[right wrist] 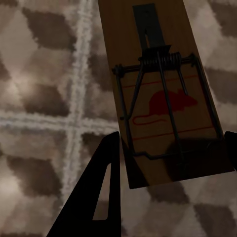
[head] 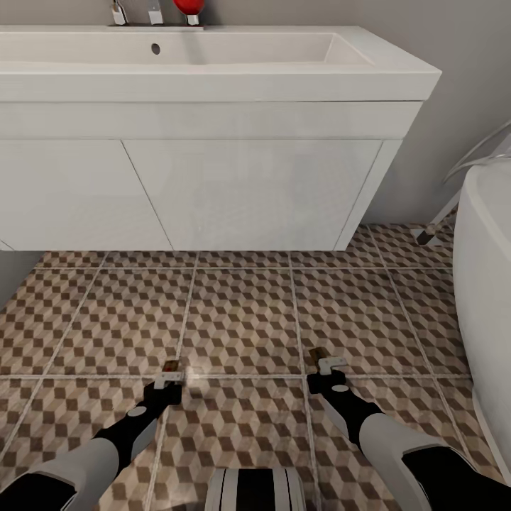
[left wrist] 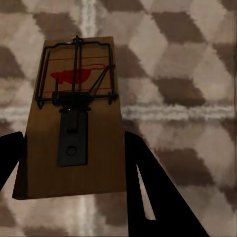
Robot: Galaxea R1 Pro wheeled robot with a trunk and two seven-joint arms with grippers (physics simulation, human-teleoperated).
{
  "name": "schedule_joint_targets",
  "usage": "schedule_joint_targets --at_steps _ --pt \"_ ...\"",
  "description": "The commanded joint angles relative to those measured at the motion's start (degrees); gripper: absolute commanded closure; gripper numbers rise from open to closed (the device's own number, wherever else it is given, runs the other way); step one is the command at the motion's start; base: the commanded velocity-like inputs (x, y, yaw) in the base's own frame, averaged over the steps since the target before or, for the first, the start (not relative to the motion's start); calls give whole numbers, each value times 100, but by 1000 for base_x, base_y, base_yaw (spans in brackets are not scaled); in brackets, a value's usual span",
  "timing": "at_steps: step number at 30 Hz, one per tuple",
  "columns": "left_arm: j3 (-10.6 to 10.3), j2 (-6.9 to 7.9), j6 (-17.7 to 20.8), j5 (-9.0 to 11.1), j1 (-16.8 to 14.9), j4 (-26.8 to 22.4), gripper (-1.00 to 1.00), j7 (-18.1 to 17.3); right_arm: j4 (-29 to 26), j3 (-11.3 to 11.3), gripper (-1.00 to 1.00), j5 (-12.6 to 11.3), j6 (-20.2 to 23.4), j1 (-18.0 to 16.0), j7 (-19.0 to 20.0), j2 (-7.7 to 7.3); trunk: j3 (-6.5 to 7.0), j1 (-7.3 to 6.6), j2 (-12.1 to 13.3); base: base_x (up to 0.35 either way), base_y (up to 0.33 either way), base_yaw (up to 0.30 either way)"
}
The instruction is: Take the four mousetraps from the cabinet in the bathroom and place them on the bathroom floor. Make sure all four end up on the same floor surface, and ensure that at least two of them are either under or directly next to the same bathroom sink.
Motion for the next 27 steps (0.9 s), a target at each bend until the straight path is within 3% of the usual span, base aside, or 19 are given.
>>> schedule_joint_targets --at_steps 1,7,13,27 --pt "-42 6 -22 47 -3 -82 100 -22 7 40 100 -22 -16 -4 -26 1 -3 -1 -1 0 0 0" --pt "-42 3 118 58 -3 -509 100 -8 7 40 100 -22 -17 -4 -32 14 -3 -1 -1 0 0 0" --pt "-11 -21 657 63 -3 -609 100 267 0 40 100 -22 -17 -4 -168 -4 -3 -1 -1 0 0 0" --pt "-7 -37 751 89 -3 -636 100 370 -1 43 100 -22 -17 -1 -273 -6 -3 -1 -1 0 0 0"
